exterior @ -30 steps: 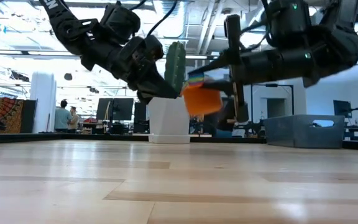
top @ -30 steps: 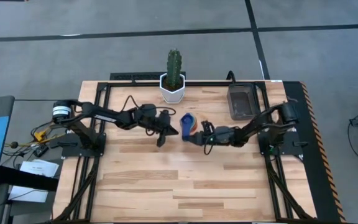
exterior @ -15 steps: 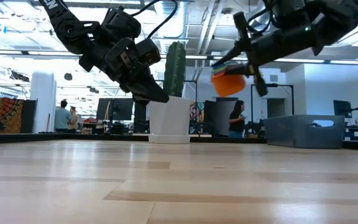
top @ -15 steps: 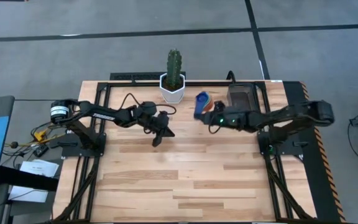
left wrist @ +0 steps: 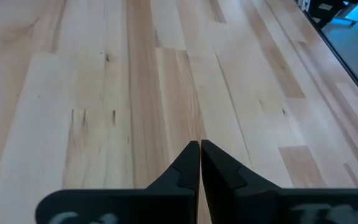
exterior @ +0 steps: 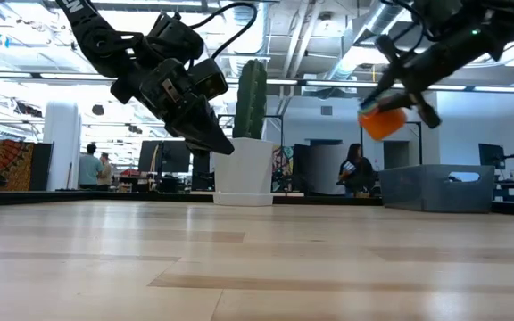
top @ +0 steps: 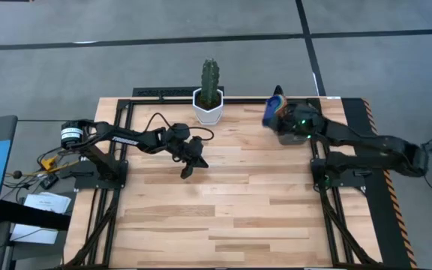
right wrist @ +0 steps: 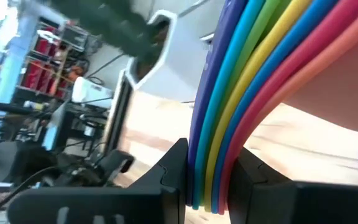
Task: Nest measuring cups in basket
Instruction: Put the stacked measuring cups into the black bin
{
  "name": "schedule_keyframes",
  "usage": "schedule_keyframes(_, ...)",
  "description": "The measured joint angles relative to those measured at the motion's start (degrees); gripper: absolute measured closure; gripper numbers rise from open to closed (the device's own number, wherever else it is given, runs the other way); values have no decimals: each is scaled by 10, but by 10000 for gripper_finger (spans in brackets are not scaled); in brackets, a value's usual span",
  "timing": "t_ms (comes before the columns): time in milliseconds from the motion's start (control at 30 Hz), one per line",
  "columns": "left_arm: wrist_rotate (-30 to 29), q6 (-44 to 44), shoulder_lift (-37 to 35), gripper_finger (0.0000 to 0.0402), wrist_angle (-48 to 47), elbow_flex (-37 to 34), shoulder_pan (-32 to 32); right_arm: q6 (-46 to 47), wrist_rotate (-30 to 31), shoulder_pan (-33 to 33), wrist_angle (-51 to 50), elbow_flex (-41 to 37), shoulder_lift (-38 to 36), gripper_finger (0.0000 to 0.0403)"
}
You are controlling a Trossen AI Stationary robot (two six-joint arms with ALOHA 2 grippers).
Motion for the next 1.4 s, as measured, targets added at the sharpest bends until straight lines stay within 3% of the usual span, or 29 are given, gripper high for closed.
schedule_keyframes(267,-21,-5,0,400,0,0,0,-38,-186,-191,-110,0,-54,319)
schedule_keyframes(700,-99,-37,0,400,13,0,0,-129,-445,-418,-188,0,-1,319)
schedule_keyframes(967,-146,-74,0,400,33,0,0,-207,-526,-454,-190,0,88,319)
schedule_keyframes(1400,-168,-52,0,400,31,0,8,-222,-525,-455,-161,0,176,319)
